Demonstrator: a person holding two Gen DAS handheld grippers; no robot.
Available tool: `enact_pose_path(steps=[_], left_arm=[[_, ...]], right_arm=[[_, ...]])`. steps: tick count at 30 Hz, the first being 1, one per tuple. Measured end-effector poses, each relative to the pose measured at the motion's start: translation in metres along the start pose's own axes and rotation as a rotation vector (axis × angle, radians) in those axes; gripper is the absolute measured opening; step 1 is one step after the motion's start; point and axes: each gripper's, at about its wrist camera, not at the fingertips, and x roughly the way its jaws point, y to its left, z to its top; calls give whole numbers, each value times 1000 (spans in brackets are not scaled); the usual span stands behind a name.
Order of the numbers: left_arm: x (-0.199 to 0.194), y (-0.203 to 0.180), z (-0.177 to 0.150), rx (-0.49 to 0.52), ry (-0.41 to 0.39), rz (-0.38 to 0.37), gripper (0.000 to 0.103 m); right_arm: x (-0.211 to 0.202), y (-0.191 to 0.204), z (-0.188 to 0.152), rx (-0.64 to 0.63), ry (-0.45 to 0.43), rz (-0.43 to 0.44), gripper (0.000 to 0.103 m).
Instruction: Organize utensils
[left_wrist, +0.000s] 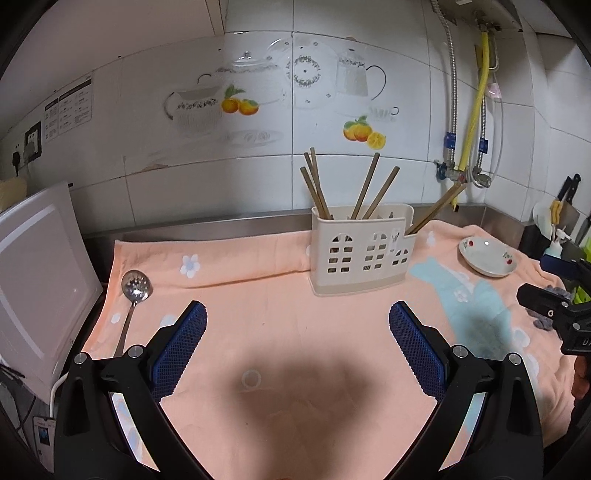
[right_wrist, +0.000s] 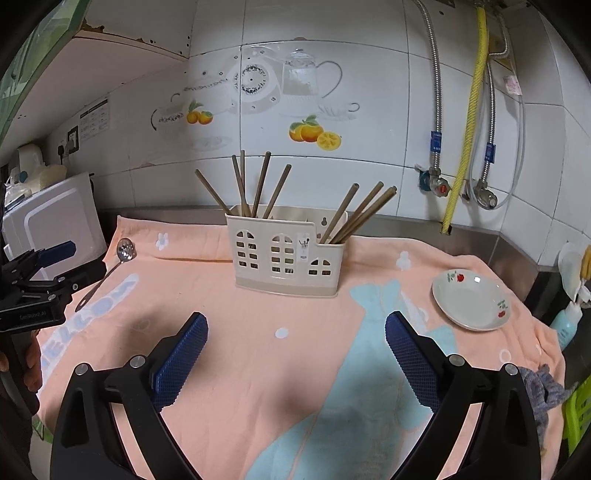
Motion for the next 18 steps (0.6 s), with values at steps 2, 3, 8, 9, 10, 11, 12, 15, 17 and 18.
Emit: enact_pose_path(steps=[2,3,8,9,10,11,12,15,17,18], left_arm=[[0,0,-2,0,3,-4,98],[-1,-1,-3,3,4,-5,98],[-4,1,-8,-10,7,-11,98],[-4,2,-9,-11,9,-8,98],[-5,3,-10,-11,10,-6,98],[-5,4,-11,-13,12,-5,98],[-5,4,-12,-15,15,-4,98],[-4,6,-15,-24,23,-4,98],[-3,6,-17,-24,30,-4,98],[-3,5,-18,-22,32,-5,98]], right_arm=[[1,0,-2,-2,2,-9,94],[1,0,-3,-1,4,-12,94],[3,-1,-8,8,16,-6,94],[3,-1,-9,7,17,-6,94],[4,-1,-9,8,19,-9,94],[4,-1,-10,9,19,-9,94],[4,-2,-10,11,20,-8,94],[4,-3,-11,15,21,-9,94],[5,-3,-12,18,23,-10,94],[5,-4,-12,19,23,-10,94]])
